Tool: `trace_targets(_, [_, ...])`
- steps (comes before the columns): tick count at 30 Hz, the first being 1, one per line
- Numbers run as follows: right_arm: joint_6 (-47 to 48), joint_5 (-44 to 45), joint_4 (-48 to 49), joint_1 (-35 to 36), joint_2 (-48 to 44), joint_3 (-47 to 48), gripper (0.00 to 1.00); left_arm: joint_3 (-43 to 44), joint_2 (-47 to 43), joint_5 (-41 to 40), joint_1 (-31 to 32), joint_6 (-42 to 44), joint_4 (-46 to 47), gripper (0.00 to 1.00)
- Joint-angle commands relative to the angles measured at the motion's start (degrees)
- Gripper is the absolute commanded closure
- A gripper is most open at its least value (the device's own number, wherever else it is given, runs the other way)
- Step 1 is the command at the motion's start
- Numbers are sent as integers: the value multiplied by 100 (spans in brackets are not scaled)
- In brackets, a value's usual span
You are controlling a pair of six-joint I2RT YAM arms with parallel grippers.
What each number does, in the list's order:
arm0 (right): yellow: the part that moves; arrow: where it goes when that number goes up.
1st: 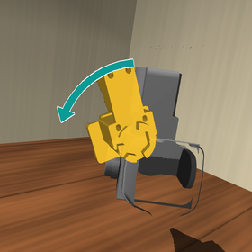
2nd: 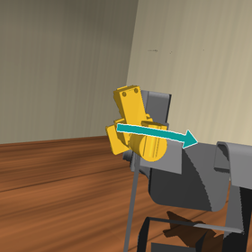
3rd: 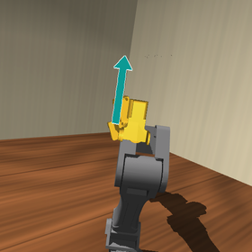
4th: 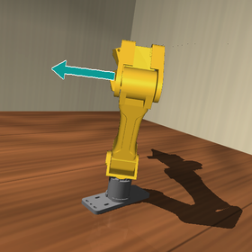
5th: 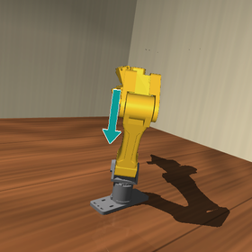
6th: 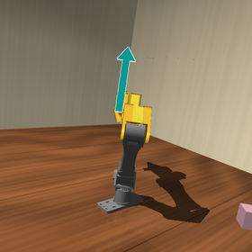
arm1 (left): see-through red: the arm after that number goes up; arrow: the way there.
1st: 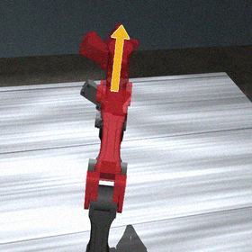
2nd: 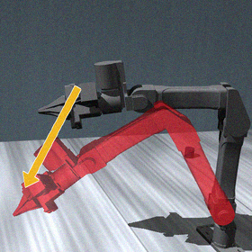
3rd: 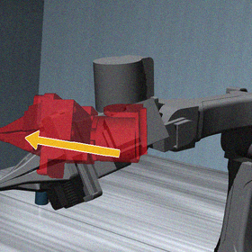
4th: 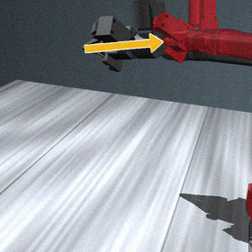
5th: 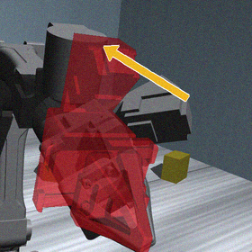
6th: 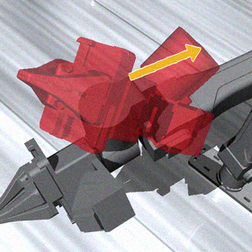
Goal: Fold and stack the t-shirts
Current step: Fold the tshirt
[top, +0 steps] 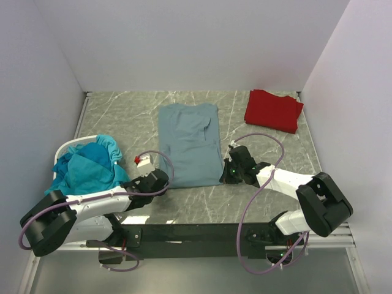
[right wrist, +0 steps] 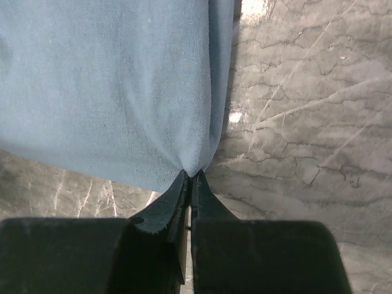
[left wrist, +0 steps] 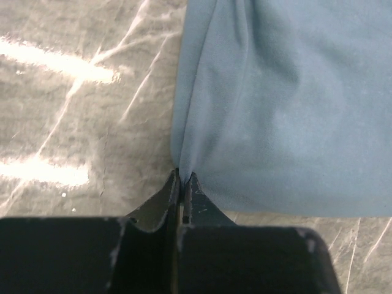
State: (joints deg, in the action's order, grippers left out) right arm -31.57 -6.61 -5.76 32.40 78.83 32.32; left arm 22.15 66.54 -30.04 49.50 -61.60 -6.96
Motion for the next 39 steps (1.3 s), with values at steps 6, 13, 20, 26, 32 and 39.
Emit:
trace_targets(6, [-16, 231, -180, 29, -131, -76, 100, 140, 8, -389, 262, -273, -570, 98])
trace_targets(13, [-7, 204, -136, 38, -140, -103, 100, 123, -1, -405, 429, -537, -754, 68])
trace_targets(20, [2, 187, -118, 47, -104, -85, 100, 114, -36, -572, 473, -756, -991, 62])
trace_targets(26, [11, 187, -127, 47, -69, -68, 100, 9, -335, -661, 509, -932, -1141, 64])
trace_targets(32, [11, 195, -136, 56, -52, -59, 100, 0, -300, -564, 517, -853, -1062, 67])
trace_targets(39, [-7, 213, -127, 64, -96, -85, 100, 8, -177, -415, 588, -704, -913, 73])
